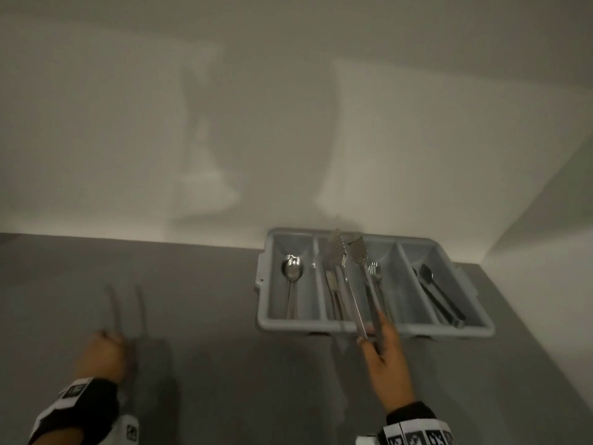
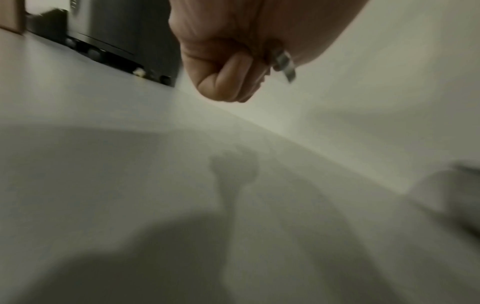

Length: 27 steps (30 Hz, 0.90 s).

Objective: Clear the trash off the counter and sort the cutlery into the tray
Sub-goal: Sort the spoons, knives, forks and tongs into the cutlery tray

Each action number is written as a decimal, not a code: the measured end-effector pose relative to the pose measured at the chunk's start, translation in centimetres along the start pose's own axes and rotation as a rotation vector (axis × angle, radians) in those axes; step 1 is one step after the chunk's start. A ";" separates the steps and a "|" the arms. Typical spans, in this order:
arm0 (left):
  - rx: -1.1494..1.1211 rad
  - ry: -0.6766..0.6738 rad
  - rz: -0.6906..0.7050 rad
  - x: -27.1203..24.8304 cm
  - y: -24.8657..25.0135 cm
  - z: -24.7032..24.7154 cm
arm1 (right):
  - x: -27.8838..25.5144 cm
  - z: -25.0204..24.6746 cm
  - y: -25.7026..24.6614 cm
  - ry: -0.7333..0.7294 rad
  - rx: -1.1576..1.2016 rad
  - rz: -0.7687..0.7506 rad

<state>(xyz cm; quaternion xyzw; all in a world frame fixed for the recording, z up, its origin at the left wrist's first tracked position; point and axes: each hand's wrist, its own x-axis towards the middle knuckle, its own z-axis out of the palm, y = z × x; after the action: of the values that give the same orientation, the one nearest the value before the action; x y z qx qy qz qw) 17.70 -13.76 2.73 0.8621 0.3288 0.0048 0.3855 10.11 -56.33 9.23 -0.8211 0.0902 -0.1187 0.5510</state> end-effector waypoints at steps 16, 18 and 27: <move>-0.144 -0.256 0.521 -19.4 25.7 23.1 | 2.2 -17.9 8.2 0.051 -0.027 0.013; -0.065 -0.312 0.428 -19.2 26.6 25.0 | 2.3 -18.9 9.0 0.078 -0.057 0.016; 0.424 -0.506 0.373 -17.2 26.3 28.7 | 3.3 -20.6 10.6 0.126 -0.110 0.052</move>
<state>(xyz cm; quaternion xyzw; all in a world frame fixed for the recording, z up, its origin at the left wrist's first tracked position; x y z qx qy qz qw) 26.57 -55.39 4.34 0.9418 0.0541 -0.2064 0.2599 7.02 -79.46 7.28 -0.8383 0.1525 -0.1507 0.5012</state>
